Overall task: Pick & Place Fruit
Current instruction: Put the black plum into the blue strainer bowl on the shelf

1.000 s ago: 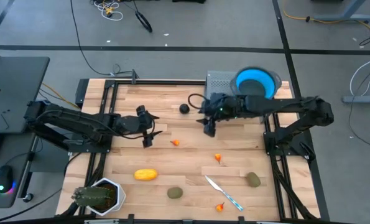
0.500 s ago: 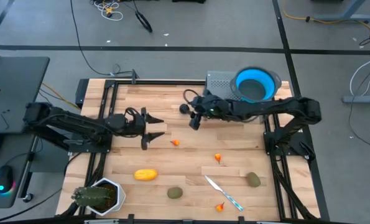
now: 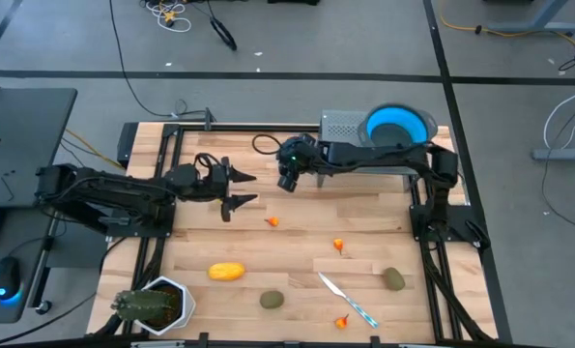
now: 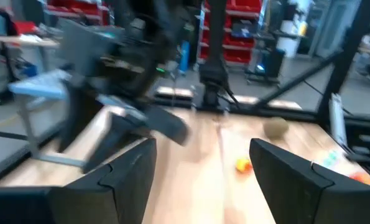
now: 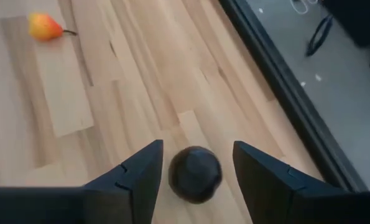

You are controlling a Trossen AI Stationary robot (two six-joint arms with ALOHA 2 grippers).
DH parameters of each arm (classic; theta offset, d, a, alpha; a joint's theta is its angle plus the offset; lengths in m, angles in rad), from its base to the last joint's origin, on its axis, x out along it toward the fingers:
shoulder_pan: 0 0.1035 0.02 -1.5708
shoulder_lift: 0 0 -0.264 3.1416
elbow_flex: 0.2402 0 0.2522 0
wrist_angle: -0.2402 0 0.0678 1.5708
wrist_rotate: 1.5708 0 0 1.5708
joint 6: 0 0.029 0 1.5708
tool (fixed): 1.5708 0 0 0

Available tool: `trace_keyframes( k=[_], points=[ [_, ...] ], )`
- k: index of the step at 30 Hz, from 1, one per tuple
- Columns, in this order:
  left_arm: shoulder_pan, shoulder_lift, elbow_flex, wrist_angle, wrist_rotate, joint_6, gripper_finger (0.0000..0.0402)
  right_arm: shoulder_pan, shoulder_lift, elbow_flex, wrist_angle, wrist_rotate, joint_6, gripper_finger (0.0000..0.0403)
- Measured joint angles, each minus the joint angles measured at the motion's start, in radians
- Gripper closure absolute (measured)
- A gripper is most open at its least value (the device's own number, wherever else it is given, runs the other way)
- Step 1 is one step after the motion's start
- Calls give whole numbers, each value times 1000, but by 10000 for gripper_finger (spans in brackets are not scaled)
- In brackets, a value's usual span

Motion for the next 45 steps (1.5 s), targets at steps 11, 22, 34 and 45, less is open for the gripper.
trace_keyframes(
  k=[11, 22, 34, 45],
  points=[
    [6, 0, 0, -17, 10, 84, 137, -27, 94, 1, 65, -34, 46, 130],
    [9, 0, 0, -88, 22, 63, 137, -34, 155, 1, 89, 10, 85, 123],
    [5, 0, 0, -141, 19, 46, 137, -40, 183, 0, 95, 63, -5, 123],
    [-19, 0, 0, -194, 16, 20, 136, -45, 229, 0, 110, 48, 4, 123]
  ],
)
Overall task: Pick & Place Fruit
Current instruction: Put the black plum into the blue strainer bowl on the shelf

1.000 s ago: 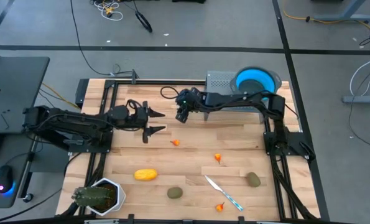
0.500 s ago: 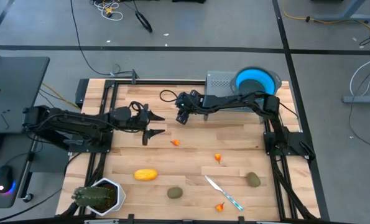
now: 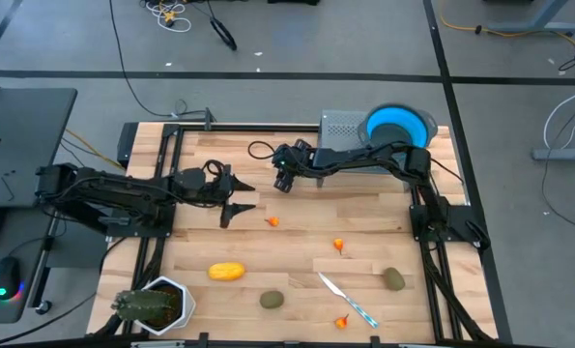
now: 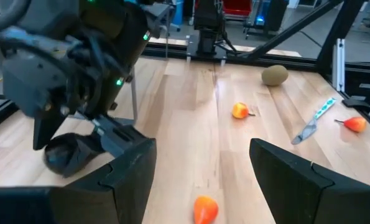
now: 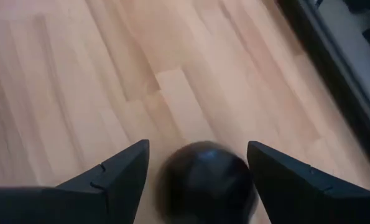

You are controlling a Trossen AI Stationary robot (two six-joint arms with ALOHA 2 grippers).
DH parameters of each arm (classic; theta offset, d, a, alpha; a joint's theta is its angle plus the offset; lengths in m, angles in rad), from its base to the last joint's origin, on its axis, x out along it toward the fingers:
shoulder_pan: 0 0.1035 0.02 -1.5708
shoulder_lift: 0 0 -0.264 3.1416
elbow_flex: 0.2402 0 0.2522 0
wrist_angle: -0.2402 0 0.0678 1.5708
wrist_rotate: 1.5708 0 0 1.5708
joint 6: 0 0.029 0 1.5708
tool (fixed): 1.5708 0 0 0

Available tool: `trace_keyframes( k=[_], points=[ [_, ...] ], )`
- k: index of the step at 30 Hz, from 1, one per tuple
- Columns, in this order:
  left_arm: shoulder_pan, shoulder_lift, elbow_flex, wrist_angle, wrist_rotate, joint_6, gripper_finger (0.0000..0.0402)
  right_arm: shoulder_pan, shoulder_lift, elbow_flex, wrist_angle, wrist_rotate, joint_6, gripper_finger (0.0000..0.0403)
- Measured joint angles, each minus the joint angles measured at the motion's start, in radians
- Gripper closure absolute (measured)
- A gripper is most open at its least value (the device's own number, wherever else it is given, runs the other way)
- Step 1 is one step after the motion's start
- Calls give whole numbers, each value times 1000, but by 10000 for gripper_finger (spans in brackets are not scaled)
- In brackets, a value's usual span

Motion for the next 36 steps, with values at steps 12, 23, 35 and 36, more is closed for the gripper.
trace_keyframes(
  k=[12, 23, 35, 36],
  points=[
    [-21, 0, -1, -40, -10, -7, 136, 3, 7, 0, -32, 2, 42, 123],
    [-44, 0, -1, -54, -55, -12, 136, 8, -3, 0, -161, -7, 116, 123],
    [-44, 0, -1, -52, -55, 52, 136, 29, -3, 0, -232, -85, 170, 123],
    [-44, 0, -1, -51, -55, 57, 136, 32, -3, 0, -237, -89, 179, 124]
  ],
)
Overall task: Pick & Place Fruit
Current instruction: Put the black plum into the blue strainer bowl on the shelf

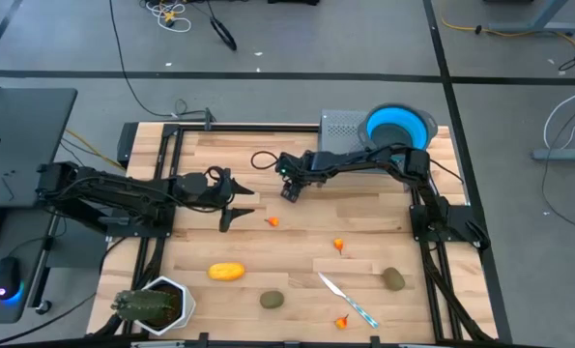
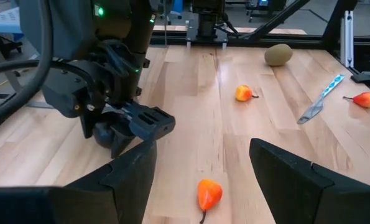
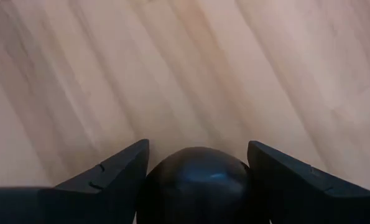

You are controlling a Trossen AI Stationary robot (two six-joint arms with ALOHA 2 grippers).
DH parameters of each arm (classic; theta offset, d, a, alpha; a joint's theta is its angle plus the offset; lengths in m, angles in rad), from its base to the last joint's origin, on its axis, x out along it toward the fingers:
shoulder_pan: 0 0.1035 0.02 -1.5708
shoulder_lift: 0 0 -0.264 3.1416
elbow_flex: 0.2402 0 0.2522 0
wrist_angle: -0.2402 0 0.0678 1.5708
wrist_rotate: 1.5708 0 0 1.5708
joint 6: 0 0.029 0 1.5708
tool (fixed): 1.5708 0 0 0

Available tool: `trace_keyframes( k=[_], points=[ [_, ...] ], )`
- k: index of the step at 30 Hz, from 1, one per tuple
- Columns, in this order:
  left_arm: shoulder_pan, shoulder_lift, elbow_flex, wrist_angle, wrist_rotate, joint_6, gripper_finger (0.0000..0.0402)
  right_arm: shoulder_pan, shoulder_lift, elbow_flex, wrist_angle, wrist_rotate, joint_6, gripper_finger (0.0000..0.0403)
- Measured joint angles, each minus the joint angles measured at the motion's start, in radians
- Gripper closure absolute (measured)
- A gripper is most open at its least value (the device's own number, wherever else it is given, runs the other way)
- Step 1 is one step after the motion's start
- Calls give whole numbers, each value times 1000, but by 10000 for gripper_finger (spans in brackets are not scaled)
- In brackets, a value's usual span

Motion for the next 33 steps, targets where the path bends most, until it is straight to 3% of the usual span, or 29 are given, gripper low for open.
trace_keyframes(
  k=[16, 22, 27, 33],
  points=[
    [0, 0, 0, 10, 0, -5, 136, 89, -8, 11, -31, -66, 33, 150],
    [0, 0, 0, 21, 0, -6, 136, 101, -18, 125, -121, -65, -13, 151],
    [0, 0, 0, 18, 0, -7, 136, 98, -86, 224, -187, 12, -78, 152],
    [0, 0, 0, -20, 0, -8, 136, 71, -252, 231, -264, 204, -122, 152]
  ],
)
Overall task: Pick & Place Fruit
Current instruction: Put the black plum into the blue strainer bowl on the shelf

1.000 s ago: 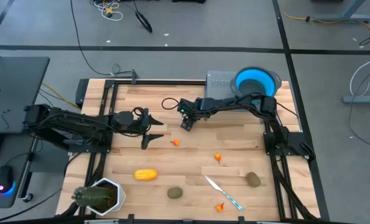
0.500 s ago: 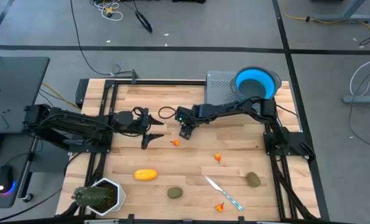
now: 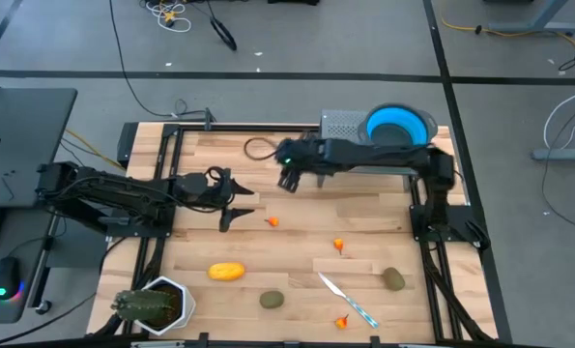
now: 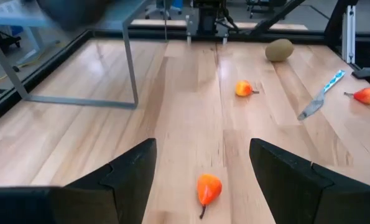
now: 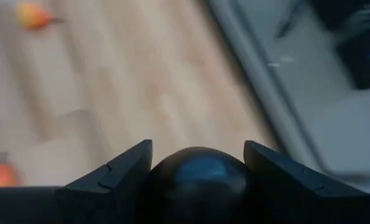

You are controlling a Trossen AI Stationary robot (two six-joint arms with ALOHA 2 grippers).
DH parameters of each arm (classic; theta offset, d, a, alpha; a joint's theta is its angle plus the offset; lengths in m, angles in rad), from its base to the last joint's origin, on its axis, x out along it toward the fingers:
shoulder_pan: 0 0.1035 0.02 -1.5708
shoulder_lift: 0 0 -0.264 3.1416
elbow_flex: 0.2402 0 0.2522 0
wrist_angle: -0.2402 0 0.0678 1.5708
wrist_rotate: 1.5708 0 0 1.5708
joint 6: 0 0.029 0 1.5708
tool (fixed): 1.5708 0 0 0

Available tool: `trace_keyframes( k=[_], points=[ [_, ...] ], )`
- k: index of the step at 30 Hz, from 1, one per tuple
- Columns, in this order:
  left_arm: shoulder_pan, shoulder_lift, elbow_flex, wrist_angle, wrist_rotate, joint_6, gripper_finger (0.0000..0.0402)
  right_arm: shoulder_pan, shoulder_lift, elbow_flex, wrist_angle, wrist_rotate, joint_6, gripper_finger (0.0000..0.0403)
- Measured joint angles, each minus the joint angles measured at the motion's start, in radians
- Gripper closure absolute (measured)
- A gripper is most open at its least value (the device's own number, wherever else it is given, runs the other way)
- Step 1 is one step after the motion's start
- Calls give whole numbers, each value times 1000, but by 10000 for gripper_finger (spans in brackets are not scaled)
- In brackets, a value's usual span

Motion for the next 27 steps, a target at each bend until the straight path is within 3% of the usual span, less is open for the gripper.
trace_keyframes(
  k=[8, 19, 27],
  points=[
    [-2, 0, 0, -34, 4, -33, 136, -51, -257, -137, -39, 106, 30, 152],
    [-17, 0, 0, -21, -10, -45, 136, -102, -661, -451, -42, 325, 146, 152],
    [-17, 0, 0, 2, -26, -32, 136, -134, -815, -544, -38, 409, 175, 148]
  ],
)
